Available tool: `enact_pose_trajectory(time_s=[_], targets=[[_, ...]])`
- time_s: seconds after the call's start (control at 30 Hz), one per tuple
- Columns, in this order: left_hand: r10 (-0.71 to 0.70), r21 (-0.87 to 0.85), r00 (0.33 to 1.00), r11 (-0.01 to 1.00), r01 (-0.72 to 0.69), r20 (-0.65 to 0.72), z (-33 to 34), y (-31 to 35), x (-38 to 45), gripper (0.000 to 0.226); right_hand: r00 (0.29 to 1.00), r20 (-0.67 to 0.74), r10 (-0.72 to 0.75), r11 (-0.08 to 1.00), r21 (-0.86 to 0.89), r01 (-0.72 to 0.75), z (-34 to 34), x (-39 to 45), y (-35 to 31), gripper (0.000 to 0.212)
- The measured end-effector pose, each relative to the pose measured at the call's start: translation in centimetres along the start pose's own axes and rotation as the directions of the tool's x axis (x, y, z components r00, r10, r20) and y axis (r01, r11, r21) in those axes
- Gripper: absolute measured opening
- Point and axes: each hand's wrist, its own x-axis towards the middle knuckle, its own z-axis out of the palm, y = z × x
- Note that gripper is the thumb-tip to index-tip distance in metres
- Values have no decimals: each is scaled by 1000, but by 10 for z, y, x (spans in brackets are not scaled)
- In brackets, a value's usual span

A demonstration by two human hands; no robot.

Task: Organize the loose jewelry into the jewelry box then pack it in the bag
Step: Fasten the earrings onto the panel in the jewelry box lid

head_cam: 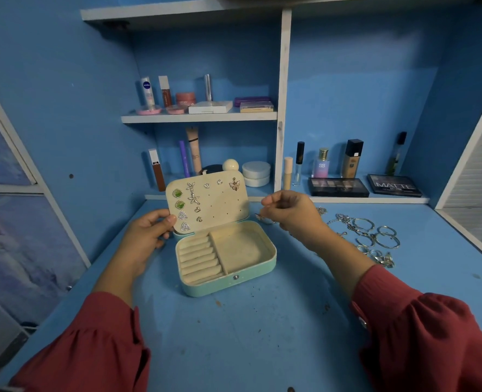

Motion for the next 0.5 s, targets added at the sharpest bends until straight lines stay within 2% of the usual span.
enact_pose_trajectory(time_s=[0.17,0.4,0.5], targets=[[2,-12,1000,1000,-2,-5,0,0,-1,12,998,-57,35,997,64,-31,24,7,3,39],[12,-18,1000,1000,-12,2,-1,-1,0,11,990,-138,-3,980,196,31,45,16,3,40],[9,-14,1000,1000,-9,0,-1,-2,1,12,990,-142,-18,981,190,45,48,19,5,40]])
